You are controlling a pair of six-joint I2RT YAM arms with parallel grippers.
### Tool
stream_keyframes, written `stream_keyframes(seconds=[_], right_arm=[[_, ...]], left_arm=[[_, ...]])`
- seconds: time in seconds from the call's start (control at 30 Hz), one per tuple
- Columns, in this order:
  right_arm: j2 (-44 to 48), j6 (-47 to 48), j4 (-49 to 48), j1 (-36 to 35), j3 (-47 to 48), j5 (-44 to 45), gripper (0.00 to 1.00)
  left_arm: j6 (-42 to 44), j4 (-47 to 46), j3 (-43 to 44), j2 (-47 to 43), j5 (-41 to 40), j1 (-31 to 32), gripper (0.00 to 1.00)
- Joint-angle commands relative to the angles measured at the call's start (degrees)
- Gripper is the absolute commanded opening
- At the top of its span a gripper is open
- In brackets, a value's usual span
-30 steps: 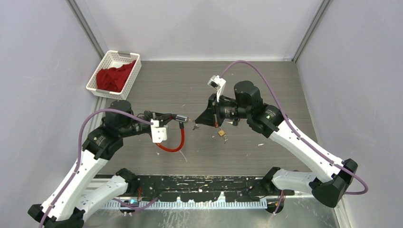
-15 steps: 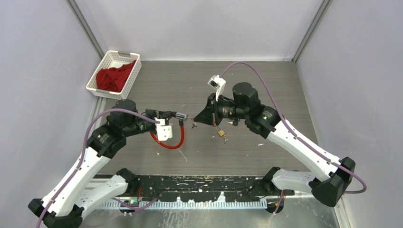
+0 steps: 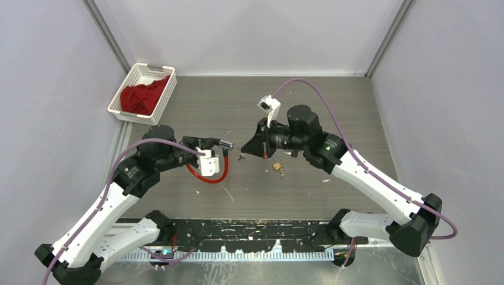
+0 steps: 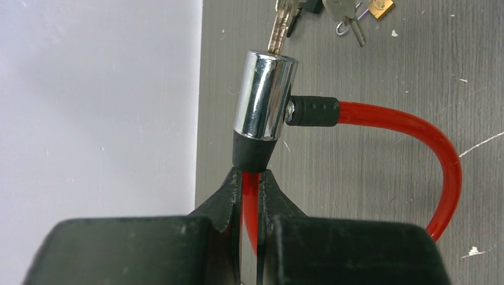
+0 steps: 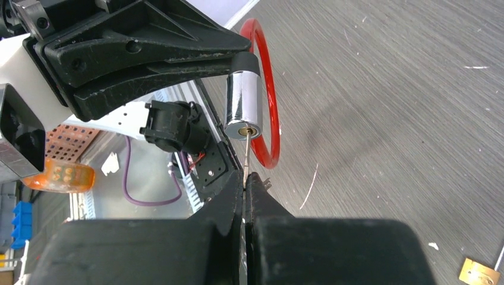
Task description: Unlock with the key
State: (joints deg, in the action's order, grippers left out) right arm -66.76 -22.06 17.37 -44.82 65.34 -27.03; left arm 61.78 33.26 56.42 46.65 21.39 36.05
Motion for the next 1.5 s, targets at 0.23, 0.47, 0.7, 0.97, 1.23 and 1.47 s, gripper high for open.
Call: stream_keyframes(seconds=[0.23, 0.47, 0.7, 0.97, 1.23, 1.47], right_arm=[[1.24, -6.42, -18.19, -2.03, -4.61, 1.63, 0.01], [-0.51, -5.1, -14.44, -2.21, -3.02, -0.4, 0.01], [-2.1, -4.89, -14.24, -2.88, -2.32, -0.15, 0.01], [-2.4, -7.29, -19.58, -3.34, -2.27, 2.28, 0.01], [-4.22, -11.46, -25.08, -3.71, -3.4, 3.24, 0.01], [-2.81, -23.7, -35.57, -3.27, -12.37, 4.92, 0.01]], left_arm=[[-13.25, -13.64, -2.56, -4.13, 3.26, 3.43, 0.0], [-4.77, -11.88, -2.52, -4.09, 3.68, 3.8, 0.0], [-4.9, -11.9, -0.12, -2.39, 5.82, 4.09, 0.0], [-9.43, -11.72, 1.31, -1.42, 6.06, 7.36, 0.0], [-5.9, -12.16, 2.0, -0.79, 3.92, 10.6, 0.0], [9.59, -17.12, -2.7, -3.82, 1.07, 10.78, 0.0]])
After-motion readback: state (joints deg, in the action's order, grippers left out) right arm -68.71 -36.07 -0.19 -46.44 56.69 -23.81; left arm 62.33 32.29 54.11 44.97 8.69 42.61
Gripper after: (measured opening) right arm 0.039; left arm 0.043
